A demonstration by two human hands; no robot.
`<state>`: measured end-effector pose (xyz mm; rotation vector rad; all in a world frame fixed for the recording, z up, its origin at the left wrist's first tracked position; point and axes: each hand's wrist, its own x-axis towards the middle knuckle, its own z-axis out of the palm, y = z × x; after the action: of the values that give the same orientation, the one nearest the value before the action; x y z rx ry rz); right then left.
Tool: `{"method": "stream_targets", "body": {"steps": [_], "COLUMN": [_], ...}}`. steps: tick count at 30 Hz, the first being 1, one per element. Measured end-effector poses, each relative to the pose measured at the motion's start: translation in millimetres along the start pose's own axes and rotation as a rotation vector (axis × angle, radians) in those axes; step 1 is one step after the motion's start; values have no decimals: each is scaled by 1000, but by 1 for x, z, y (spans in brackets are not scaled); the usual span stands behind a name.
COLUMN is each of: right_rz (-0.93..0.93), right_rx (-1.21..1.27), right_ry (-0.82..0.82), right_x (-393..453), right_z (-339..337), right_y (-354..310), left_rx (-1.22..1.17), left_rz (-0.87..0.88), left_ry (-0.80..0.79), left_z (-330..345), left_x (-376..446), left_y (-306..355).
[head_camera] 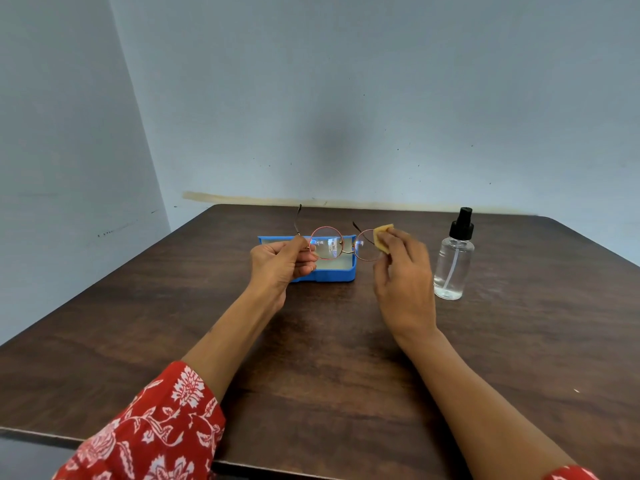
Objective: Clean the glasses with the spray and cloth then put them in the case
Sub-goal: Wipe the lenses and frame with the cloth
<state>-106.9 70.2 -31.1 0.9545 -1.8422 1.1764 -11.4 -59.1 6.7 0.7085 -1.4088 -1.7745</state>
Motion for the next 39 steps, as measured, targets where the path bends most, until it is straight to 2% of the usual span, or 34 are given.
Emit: {"method": "stream_targets", "body": {"steps": [7, 11, 13, 19, 21, 24, 26, 33, 37, 39], "right_rz": [-185, -1, 32, -188, -140, 34, 60, -178, 8, 37], "right_rx": [-38, 21, 5, -54, -32, 25, 18, -50, 10, -5], "right_ry": [-117, -14, -5, -128, -110, -19, -10, -131, -28, -19], "right_x": [-4, -1, 0, -5, -4, 0, -1, -6, -2, -2], "right_z": [5, 0, -2, 6, 6, 0, -2, 7, -1, -3], "right_y": [-11, -1, 3, -11, -9, 2, 6, -13, 0, 3], "left_rx": [-3, -8, -4, 5, 4, -3, -4, -1, -7, -4], "left_rz": [1, -4, -10, -5, -6, -5, -5, -6, -7, -6], "left_ry": [3, 6, 4, 4, 9, 12, 10, 20, 16, 17], "left_z": [0, 1, 1, 0, 0, 0, 0, -1, 0, 0], "left_x": [0, 1, 1, -1, 0, 1, 2, 0, 0, 1], "left_y": [-1, -2, -2, -2, -1, -2, -2, -2, -2, -2]}}
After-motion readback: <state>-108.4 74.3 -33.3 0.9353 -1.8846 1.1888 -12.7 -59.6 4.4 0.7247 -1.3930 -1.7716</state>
